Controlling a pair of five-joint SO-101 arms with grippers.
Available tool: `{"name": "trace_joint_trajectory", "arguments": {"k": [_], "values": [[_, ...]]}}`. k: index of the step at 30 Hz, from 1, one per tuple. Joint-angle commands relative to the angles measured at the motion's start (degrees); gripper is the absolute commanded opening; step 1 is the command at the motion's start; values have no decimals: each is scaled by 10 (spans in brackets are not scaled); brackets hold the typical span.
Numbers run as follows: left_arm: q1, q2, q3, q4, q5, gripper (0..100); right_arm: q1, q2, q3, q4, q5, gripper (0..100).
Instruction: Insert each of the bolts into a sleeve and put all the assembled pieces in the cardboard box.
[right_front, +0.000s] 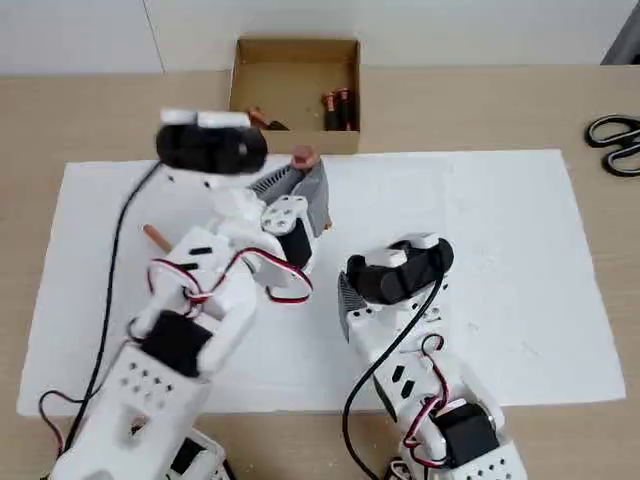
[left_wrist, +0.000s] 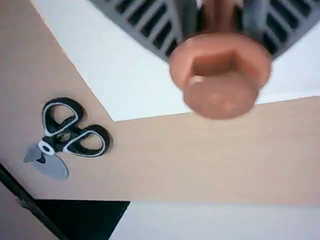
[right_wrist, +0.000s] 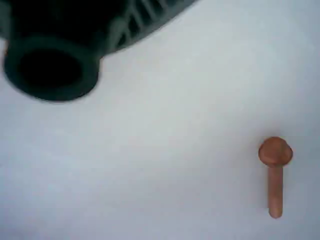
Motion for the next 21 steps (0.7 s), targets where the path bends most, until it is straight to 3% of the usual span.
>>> {"name": "trace_joint_trajectory", "arguments": {"k": [1, 7, 13, 21], "values": [[8, -21, 25, -50, -5, 5, -5, -8, -4, -15, -4, 4], [23, -19, 37, -37, -17, 5, -39, -8, -4, -15, -2, 4], [42, -23, 36, 13, -25, 5, -40, -8, -4, -15, -2, 4], [52, -24, 31, 18, -25, 5, -40, -8, -4, -15, -2, 4]]}}
